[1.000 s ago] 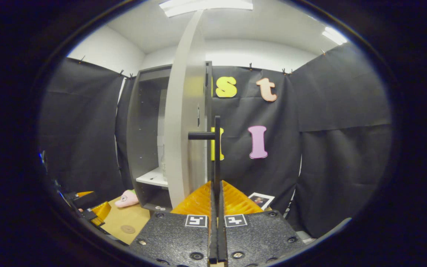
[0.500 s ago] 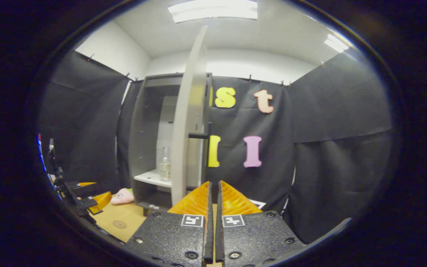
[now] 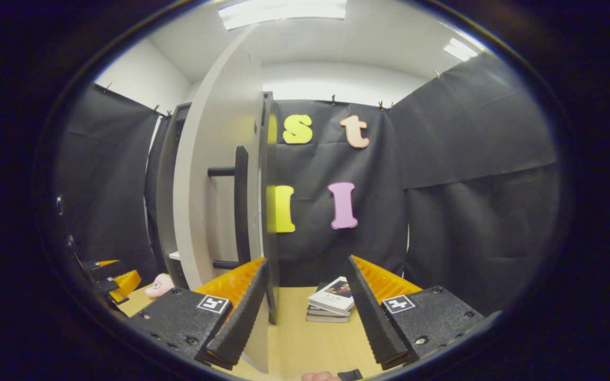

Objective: Open the cabinet door with the right hand, grasp the bottle in the cabinet with the left hand and place it on the coaster, then close the cabinet door with the right hand.

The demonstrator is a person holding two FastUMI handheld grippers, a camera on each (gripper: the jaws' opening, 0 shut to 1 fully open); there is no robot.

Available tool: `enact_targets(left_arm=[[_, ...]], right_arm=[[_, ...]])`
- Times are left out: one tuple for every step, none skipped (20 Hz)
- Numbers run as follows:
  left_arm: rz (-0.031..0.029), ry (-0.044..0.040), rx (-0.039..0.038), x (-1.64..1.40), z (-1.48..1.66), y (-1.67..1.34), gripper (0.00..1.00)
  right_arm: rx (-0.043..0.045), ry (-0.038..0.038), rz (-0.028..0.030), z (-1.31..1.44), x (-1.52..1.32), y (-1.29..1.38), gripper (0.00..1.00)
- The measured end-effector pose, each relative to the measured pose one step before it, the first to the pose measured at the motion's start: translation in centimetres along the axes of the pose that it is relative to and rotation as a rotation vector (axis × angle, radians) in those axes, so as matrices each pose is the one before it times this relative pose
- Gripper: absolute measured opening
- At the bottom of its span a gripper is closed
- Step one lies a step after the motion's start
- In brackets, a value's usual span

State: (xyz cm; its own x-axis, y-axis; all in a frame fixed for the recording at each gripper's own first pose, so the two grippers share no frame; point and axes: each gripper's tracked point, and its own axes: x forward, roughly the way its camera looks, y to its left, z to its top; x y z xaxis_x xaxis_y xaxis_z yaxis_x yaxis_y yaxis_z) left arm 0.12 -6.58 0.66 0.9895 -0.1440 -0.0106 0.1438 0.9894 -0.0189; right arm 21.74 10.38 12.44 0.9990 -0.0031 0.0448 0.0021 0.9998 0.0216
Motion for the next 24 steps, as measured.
enact_targets(left_arm=[[-0.0047, 0.00043, -0.00009, 0.731, 0.002, -0.118, 0.95], [-0.0053, 0.00109, 0.00012, 0.842, 0.112, -0.037, 0.94], [-0.00464, 0.00277, -0.00054, 0.906, 0.115, -0.004, 0.94], [-0.0084, 0.00279, 0.00223, 0.966, 0.246, -0.149, 0.94], [-0.00347, -0.00126, 0.00741, 0.969, 0.58, -0.079, 0.94], [0.0025, -0.00909, 0.00942, 1.101, 0.783, 0.128, 0.94], [-0.00019, -0.00978, 0.00624, 1.416, 0.865, 0.063, 0.94], [-0.0096, -0.01293, -0.00184, 1.381, 0.885, -0.144, 0.94], [-0.02109, -0.01349, -0.01221, 1.586, 0.921, -0.463, 0.94], [-0.03152, -0.01835, -0.03029, 1.68, 0.881, -0.635, 0.95], [-0.03573, -0.02611, -0.03771, 1.896, 1.011, -0.746, 0.95], [-0.01388, -0.0115, -0.02063, 1.74, 0.866, -0.114, 0.95], [0.00158, -0.00434, -0.00465, 1.515, 0.575, 0.173, 0.95], [0.00597, 0.00142, 0.00647, 1.451, 0.368, 0.373, 0.95], [0.01158, 0.00294, 0.01645, 1.298, 0.057, 0.335, 0.95], [0.0196, -0.0012, 0.01755, 1.067, 0.13, 0.529, 0.95], [0.0149, -0.00275, 0.01137, 1.19, 0.031, 0.52, 0.95], [0.00867, -0.00081, 0.00471, 1.306, -0.055, 0.255, 0.95], [0.00514, 0.00297, 0.00312, 1.17, -0.176, 0.218, 0.95], [0.00761, 0.00412, 0.00457, 1.222, -0.257, 0.369, 0.95], [0.01014, 0.00654, 0.00789, 0.881, -0.292, 0.319, 0.95], [0.01362, -0.00382, 0.0066, 0.906, -0.066, 0.326, 0.95], [0.00522, -0.0067, 0.008, 0.827, -0.022, 0.198, 0.95], [0.00266, -0.00008, 0.00727, 0.962, -0.306, 0.282, 0.95]], right_arm=[[-0.00318, -0.00728, 0.00592, 0.008, 0.198, -0.033, 0.91], [0.00374, -0.00796, 0.00118, 0.044, 0.31, -0.038, 0.91], [0.00238, -0.00203, -0.00168, 0.1, 0.233, -0.108, 0.91], [0.00053, 0.00807, 0.00392, -0.09, 0.2, 0.032, 0.91], [0.00149, 0.00879, -0.00062, -0.042, -0.004, -0.074, 0.9], [0.00215, 0.00082, -0.00256, 0.223, 0.043, -0.06, 0.91], [0.00244, -0.00113, 0.00011, 0.114, -0.025, -0.01, 0.91], [0.00255, 0.00578, 0.00059, -0.206, 0.079, -0.053, 0.91], [0.00596, 0.00336, 0.00123, -0.013, -0.027, -0.02, 0.91], [0.00459, 0.0064, 0.0005, -0.139, 0.109, 0.004, 0.91], [0.00356, -0.0012, -0.00001, 0.041, 0.042, -0.03, 0.91], [0.00219, -0.00103, 0.00187, -0.016, -0.057, 0.011, 0.91], [0.00346, -0.00272, 0.00171, 0.036, 0.002, 0.026, 0.91], [0.00199, -0.00102, -0.00172, -0.101, 0.125, -0.055, 0.9], [-0.00005, -0.00231, -0.00166, 0.067, 0.007, -0.037, 0.9], [-0.00263, 0.00112, -0.00031, -0.082, 0.053, 0.018, 0.9], [-0.00329, 0.00124, -0.00058, 0.031, -0.021, -0.033, 0.91], [-0.00096, 0.00008, -0.00192, -0.027, 0.003, -0.028, 0.9], [0.00101, -0.0013, 0.00021, 0.039, -0.03, 0.005, 0.91], [0.00278, 0.00005, 0.00006, -0.069, 0.176, 0.049, 0.91], [0.00227, 0.00114, -0.00626, -0.042, 0.169, -0.121, 0.91], [-0.00031, 0.00291, -0.00882, -0.108, 0.195, -0.127, 0.91], [-0.00198, 0.00395, -0.00738, -0.054, 0.162, -0.138, 0.9], [-0.00015, 0.00318, -0.00446, -0.052, 0.242, -0.101, 0.91]])
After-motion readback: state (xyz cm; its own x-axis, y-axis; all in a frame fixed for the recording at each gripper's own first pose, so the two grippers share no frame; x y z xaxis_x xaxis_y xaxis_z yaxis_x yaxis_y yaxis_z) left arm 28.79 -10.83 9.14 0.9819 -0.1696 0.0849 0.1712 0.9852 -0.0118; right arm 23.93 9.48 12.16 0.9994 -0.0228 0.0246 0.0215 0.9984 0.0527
